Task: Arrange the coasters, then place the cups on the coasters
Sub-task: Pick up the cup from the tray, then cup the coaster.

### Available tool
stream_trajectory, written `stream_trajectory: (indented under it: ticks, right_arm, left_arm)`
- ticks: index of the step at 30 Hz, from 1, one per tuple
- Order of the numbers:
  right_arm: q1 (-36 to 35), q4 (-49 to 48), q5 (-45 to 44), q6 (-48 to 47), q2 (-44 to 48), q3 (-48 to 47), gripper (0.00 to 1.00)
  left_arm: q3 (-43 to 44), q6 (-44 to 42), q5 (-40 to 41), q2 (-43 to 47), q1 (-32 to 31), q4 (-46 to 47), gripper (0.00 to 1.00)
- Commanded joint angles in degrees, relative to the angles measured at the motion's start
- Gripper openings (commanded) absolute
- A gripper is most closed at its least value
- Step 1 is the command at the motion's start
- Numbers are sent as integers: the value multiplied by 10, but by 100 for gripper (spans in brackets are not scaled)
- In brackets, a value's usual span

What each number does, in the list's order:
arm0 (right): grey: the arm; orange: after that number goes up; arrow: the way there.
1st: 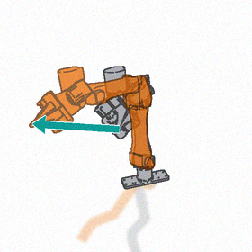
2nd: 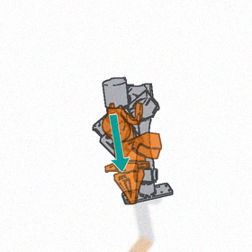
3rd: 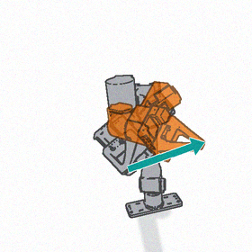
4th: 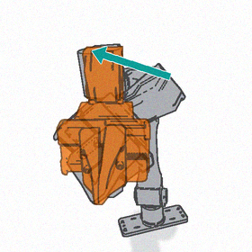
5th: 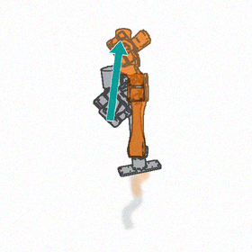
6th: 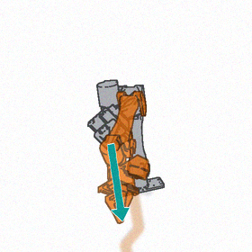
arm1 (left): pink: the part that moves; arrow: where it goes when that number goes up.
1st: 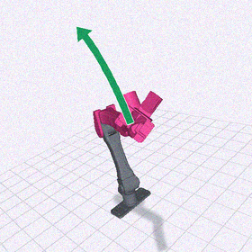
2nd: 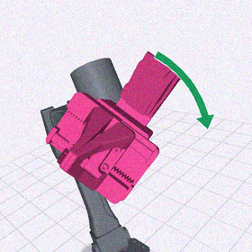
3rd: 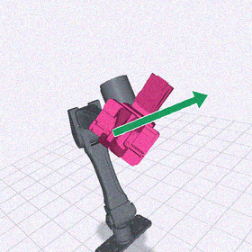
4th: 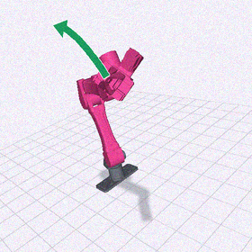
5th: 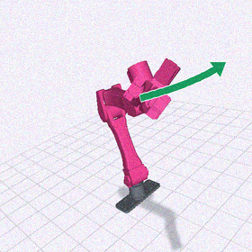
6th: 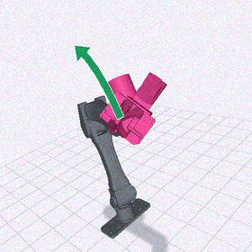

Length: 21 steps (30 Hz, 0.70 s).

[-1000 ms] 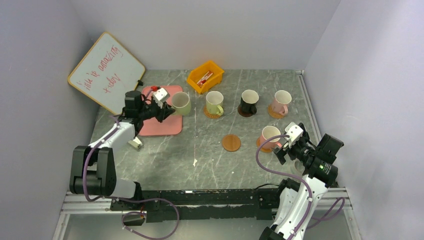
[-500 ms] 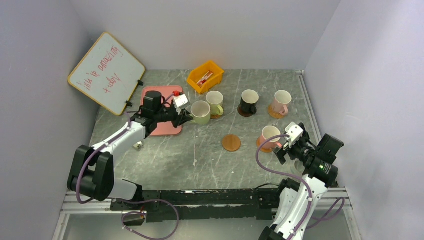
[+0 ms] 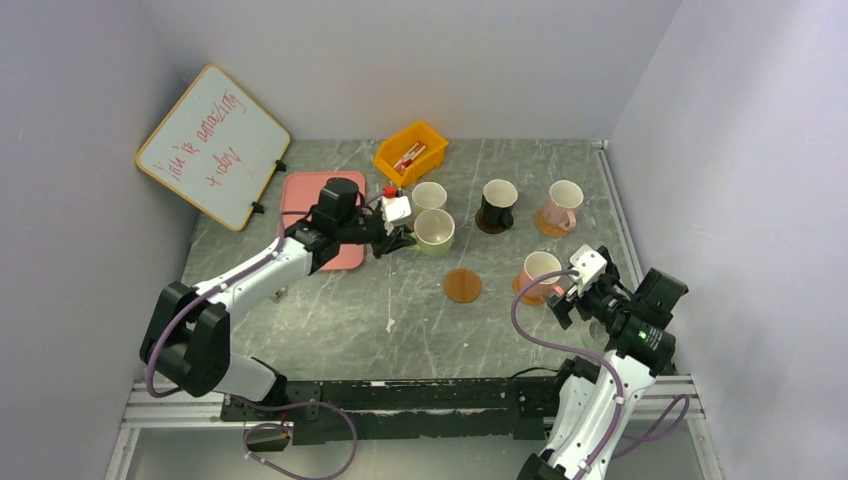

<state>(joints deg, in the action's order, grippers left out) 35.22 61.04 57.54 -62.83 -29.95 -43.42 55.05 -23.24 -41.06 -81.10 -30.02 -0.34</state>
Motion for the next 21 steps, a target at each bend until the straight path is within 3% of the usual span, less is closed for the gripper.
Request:
stream_trajectory:
  ticks: [1,21]
  right_arm:
    - [5,-3,21,-12,5,1,100]
    - [5,-7,19,-15,17,5,100]
  left_arm:
    - [33,-13,6,-3,-28,41,5]
    - [-80,71,-63,-50,-82,272,5]
